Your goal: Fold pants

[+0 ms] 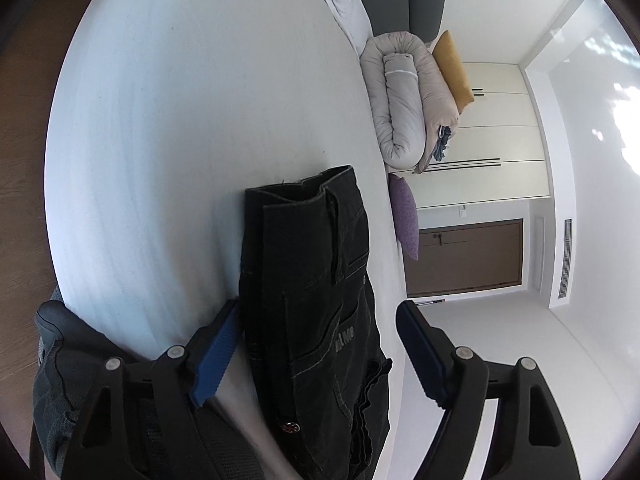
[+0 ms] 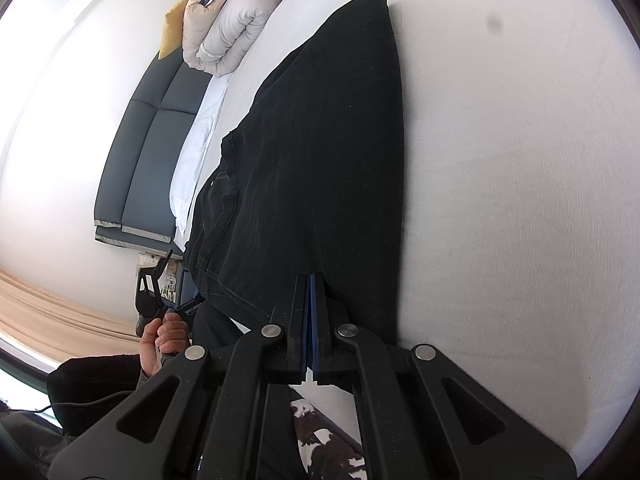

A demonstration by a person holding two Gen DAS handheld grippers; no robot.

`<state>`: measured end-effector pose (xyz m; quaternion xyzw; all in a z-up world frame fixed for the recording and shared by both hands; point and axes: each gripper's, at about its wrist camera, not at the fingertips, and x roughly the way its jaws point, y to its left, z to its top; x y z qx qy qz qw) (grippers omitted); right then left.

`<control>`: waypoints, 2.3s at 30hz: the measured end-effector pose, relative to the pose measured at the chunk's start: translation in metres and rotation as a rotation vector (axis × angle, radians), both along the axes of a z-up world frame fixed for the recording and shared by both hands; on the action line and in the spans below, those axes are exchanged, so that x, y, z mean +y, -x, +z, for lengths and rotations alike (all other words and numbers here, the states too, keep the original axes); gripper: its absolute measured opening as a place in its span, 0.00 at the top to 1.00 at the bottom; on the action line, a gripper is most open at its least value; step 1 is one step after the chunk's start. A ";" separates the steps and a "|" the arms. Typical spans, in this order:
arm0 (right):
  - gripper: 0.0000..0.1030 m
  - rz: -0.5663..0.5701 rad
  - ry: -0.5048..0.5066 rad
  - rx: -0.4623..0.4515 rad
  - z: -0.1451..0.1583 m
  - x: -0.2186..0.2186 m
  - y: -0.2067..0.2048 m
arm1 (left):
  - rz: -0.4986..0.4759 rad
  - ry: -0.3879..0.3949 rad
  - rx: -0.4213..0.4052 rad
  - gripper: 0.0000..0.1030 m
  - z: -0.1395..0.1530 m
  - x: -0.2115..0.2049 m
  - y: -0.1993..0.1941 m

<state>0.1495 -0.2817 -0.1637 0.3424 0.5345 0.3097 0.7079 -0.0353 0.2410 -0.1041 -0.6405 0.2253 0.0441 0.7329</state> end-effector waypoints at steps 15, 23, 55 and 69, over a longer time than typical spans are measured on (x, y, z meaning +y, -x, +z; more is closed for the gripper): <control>1.00 -0.008 -0.005 0.010 0.003 -0.004 0.002 | 0.008 0.215 -0.083 0.79 -0.025 0.010 -0.018; 0.96 -0.006 0.014 -0.022 0.043 0.009 -0.013 | 0.019 0.138 -0.103 0.87 -0.017 0.012 -0.023; 1.00 0.174 0.087 0.133 -0.014 0.167 -0.138 | -0.382 -0.890 -0.164 0.90 0.148 -0.145 -0.065; 0.21 -0.024 -0.345 0.075 0.022 0.051 -0.109 | -0.683 -1.228 -0.193 0.90 0.141 -0.268 -0.065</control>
